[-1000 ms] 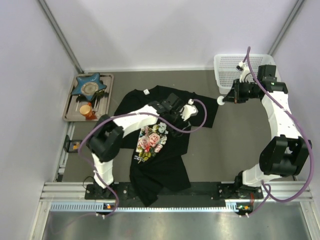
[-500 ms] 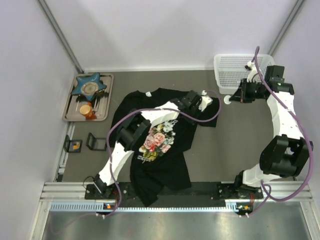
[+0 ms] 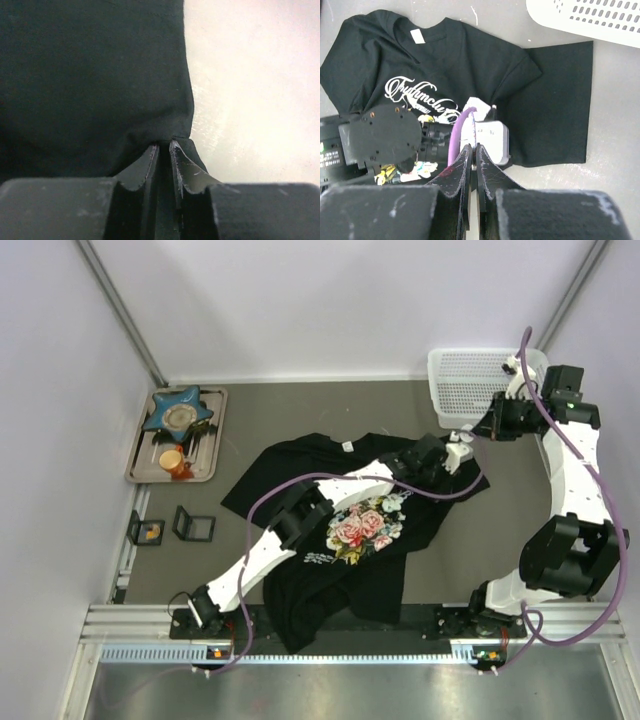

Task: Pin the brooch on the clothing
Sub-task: Adjust the clothes at the center of the board.

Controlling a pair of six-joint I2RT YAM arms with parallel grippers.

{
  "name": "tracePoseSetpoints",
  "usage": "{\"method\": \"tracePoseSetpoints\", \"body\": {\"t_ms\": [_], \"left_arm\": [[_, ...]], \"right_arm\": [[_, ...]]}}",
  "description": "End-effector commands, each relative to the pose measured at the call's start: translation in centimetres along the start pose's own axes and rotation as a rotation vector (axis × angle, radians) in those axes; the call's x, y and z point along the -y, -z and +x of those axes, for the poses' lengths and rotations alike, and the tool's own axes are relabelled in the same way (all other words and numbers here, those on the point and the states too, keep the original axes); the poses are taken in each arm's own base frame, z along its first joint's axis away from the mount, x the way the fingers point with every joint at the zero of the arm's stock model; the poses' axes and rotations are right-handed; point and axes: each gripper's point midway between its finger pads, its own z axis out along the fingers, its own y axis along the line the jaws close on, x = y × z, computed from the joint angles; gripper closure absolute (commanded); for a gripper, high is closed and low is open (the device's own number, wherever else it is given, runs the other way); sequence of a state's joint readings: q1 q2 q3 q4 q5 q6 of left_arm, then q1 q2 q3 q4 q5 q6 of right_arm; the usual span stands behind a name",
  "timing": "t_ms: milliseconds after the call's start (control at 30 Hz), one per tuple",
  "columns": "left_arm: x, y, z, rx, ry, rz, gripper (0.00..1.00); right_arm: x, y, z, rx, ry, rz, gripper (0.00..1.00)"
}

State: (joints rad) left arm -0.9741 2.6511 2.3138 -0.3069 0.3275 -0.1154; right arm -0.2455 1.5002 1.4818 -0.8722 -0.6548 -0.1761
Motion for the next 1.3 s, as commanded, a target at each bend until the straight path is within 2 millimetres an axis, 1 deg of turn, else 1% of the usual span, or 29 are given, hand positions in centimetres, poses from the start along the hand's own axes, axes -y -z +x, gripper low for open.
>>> {"method": "tracePoseSetpoints", "body": {"t_ms": [0, 33, 67, 100, 133, 167, 200, 233, 267, 300, 333, 367, 400, 433, 467, 500, 533, 600, 633, 700, 733, 900, 967, 1000, 1067, 1100, 1167, 1200, 1267], "left_arm": [[-2.4, 3.7, -7.5, 0.192, -0.016, 0.007, 0.71], [-3.1, 6.6, -10.0, 0.23, -0.015, -0.006, 0.67], [-3.2, 8.4, -10.7, 0.233, -0.005, 0.011, 0.61], [-3.6, 10.2, -10.8, 0.22, 0.024, 0.018, 0.5], [-5.1, 14.3, -11.8, 0.234, 0.05, -0.003, 0.44], [-5.7, 16.3, -11.6, 0.225, 0.046, 0.001, 0.35], [-5.4, 18.2, -10.5, 0.184, 0.062, 0.042, 0.27], [-6.7, 21.6, -9.1, 0.167, 0.09, 0.006, 0.25], [-7.4, 23.1, -7.7, 0.138, 0.088, -0.02, 0.26], [-7.9, 24.5, -5.5, 0.083, 0.119, -0.052, 0.28], [-8.8, 27.0, -2.6, 0.038, 0.164, -0.097, 0.32], [-9.1, 28.0, -0.8, 0.007, 0.191, -0.113, 0.35], [-9.0, 29.8, 0.1, 0.006, 0.211, -0.129, 0.38], [-9.9, 30.6, 4.3, -0.07, 0.274, -0.148, 0.41], [-10.1, 31.2, 5.9, -0.096, 0.286, -0.159, 0.49], [-10.2, 32.0, 7.3, -0.124, 0.304, -0.178, 0.51], [-10.9, 32.7, 10.3, -0.195, 0.358, -0.224, 0.53], [-11.5, 33.3, 13.1, -0.258, 0.417, -0.246, 0.57], [-12.4, 34.0, 15.0, -0.288, 0.458, -0.285, 0.58], [-13.3, 34.6, 16.7, -0.302, 0.5, -0.314, 0.59], [-13.9, 35.1, 18.0, -0.324, 0.53, -0.344, 0.6], [-17.7, 37.1, 22.4, -0.419, 0.601, -0.483, 0.6], [-18.9, 37.8, 23.7, -0.457, 0.63, -0.524, 0.6], [-20.2, 38.5, 24.6, -0.48, 0.654, -0.557, 0.6], [-21.6, 39.5, 25.4, -0.503, 0.664, -0.588, 0.6], [-23.0, 40.3, 25.8, -0.511, 0.675, -0.622, 0.6], [-24.5, 41.3, 26.2, -0.525, 0.659, -0.66, 0.6], [-26.0, 42.2, 26.2, -0.526, 0.657, -0.706, 0.59], [-27.3, 42.9, 26.1, -0.527, 0.647, -0.736, 0.58]], "right_arm": [[-1.6, 2.3, -2.7, 0.089, 0.068, -0.014, 1.0], [-1.8, 2.3, -2.8, 0.091, 0.058, -0.024, 1.0], [-2.0, 2.1, -2.7, 0.088, 0.05, -0.036, 1.0], [-2.3, 2.1, -2.8, 0.092, 0.051, -0.055, 1.0], [-2.6, 1.9, -2.6, 0.086, 0.048, -0.067, 1.0], [-3.4, 1.4, -2.3, 0.073, 0.056, -0.093, 1.0], [-4.0, 1.1, -1.9, 0.062, 0.063, -0.109, 1.0], [-4.5, 0.8, -1.6, 0.053, 0.075, -0.123, 1.0], [-5.1, 0.2, -1.0, 0.033, 0.081, -0.146, 1.0], [-6.6, -0.6, -0.4, 0.009, 0.11, -0.179, 1.0], [-7.2, -1.0, -0.1, -0.004, 0.132, -0.192, 1.0], [-8.0, -1.5, 0.6, -0.021, 0.148, -0.217, 1.0], [-9.3, -2.3, 1.3, -0.047, 0.175, -0.25, 1.0], [-9.7, -2.7, 1.7, -0.059, 0.185, -0.26, 1.0], [-10.7, -3.4, 2.5, -0.082, 0.205, -0.282, 1.0], [-11.3, -3.9, 2.9, -0.095, 0.219, -0.299, 1.0], [-12.5, -4.7, 3.6, -0.121, 0.236, -0.33, 1.0], [-13.7, -5.5, 4.0, -0.134, 0.256, -0.359, 1.0], [-14.7, -6.1, 4.6, -0.155, 0.265, -0.386, 1.0], [-15.8, -6.8, 4.9, -0.169, 0.279, -0.415, 1.0], [-16.7, -7.4, 5.4, -0.191, 0.288, -0.438, 1.0], [-19.5, -8.8, 5.8, -0.22, 0.287, -0.514, 1.0], [-20.5, -9.5, 5.8, -0.227, 0.288, -0.539, 1.0], [-20.7, -9.7, 5.8, -0.231, 0.276, -0.542, 1.0], [-21.3, -10.1, 5.7, -0.228, 0.278, -0.555, 1.0], [-21.5, -10.5, 5.9, -0.237, 0.275, -0.56, 1.0], [-21.8, -10.8, 5.6, -0.229, 0.277, -0.566, 1.0], [-22.0, -11.0, 5.7, -0.233, 0.272, -0.569, 1.0], [-22.1, -11.3, 5.5, -0.229, 0.27, -0.572, 1.0]]}}
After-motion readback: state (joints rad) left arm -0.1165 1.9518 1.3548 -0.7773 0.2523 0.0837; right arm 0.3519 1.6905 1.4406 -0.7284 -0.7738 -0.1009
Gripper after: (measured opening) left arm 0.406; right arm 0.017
